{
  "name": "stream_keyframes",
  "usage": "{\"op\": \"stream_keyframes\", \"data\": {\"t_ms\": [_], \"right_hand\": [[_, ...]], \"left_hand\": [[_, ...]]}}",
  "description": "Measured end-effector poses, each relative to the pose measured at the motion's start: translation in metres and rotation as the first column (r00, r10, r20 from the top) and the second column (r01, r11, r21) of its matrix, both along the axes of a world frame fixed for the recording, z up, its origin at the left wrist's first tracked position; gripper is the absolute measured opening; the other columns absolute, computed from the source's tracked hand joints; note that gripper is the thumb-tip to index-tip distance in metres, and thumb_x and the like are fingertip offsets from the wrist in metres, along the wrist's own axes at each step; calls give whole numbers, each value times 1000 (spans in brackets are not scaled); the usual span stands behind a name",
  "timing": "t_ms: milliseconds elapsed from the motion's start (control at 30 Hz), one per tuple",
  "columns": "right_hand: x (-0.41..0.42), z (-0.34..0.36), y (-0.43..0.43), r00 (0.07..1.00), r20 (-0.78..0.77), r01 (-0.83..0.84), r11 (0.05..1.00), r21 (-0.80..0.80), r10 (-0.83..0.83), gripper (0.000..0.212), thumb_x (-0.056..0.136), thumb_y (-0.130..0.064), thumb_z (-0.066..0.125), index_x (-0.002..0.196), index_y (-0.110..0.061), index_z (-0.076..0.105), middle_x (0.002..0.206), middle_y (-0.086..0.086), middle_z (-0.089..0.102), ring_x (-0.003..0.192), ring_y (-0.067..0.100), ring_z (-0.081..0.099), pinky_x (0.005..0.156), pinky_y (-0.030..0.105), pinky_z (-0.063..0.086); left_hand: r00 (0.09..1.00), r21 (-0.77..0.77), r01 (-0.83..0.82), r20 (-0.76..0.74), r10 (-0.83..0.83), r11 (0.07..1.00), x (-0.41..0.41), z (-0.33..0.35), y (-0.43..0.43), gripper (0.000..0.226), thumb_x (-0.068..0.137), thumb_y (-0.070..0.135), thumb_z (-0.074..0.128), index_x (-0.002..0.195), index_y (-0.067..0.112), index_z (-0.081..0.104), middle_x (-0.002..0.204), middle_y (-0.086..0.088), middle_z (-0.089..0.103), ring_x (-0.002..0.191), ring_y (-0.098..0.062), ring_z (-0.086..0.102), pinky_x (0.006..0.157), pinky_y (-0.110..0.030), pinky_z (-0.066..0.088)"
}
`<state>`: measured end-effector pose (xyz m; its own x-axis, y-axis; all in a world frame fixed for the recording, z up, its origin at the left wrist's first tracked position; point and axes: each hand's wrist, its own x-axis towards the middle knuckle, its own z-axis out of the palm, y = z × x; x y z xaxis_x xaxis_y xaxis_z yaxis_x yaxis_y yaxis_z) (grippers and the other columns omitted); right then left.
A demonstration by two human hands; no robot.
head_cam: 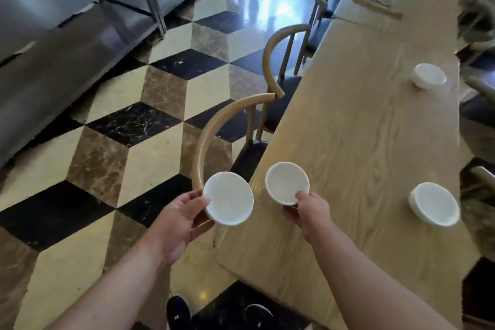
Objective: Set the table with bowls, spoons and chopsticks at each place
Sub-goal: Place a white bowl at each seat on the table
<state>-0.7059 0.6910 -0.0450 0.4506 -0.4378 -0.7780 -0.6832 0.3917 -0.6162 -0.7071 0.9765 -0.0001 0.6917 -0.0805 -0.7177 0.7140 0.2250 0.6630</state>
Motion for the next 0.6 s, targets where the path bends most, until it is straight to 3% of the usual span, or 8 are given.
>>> {"op": "stream_keyframes", "data": {"t_ms": [100,167,233,367,500,600], "right_hand": [[-3,-11,10,992,-20,121,992,-26,-121,14,104,-5,57,117,-3,59,102,18,66,85,34,71,89,54,63],[-3,-15,15,981,-29,190,981,-47,-192,18,103,-4,59,121,-1,59,104,20,68,88,36,73,95,57,61],[-3,-20,19,964,-19,264,963,-56,-266,21,102,-4,59,123,0,59,111,22,69,97,40,74,94,54,62],[0,-22,20,950,-33,309,950,-50,-311,16,102,-9,59,118,-7,60,104,18,75,84,35,77,88,48,64],[7,-34,14,947,-47,315,948,-50,-318,15,101,-17,62,114,-10,62,104,16,77,86,34,80,95,55,62],[11,-50,5,948,-68,307,950,-63,-311,29,93,-30,68,115,-11,67,101,14,79,95,39,79,93,63,61]], "left_hand": [[995,-38,97,-11,-97,995,31,1,14,35,95,13,72,129,9,66,125,-21,74,118,-38,71,97,-50,60],[987,-54,157,-16,-158,986,48,5,15,29,100,8,67,128,10,64,123,-22,73,110,-37,71,103,-52,56],[975,-63,219,-16,-220,974,63,8,14,29,100,8,66,129,11,63,122,-23,72,104,-36,69,104,-54,51],[952,-75,302,-29,-305,950,91,8,6,35,98,9,68,133,12,64,125,-21,73,113,-34,71,96,-44,58],[926,-73,372,-40,-376,925,120,6,-11,32,99,7,66,130,13,64,124,-20,73,111,-32,71,90,-40,58],[907,-75,413,-49,-418,907,142,1,-27,35,100,6,64,133,13,62,124,-20,74,113,-33,73,93,-42,59]]}}
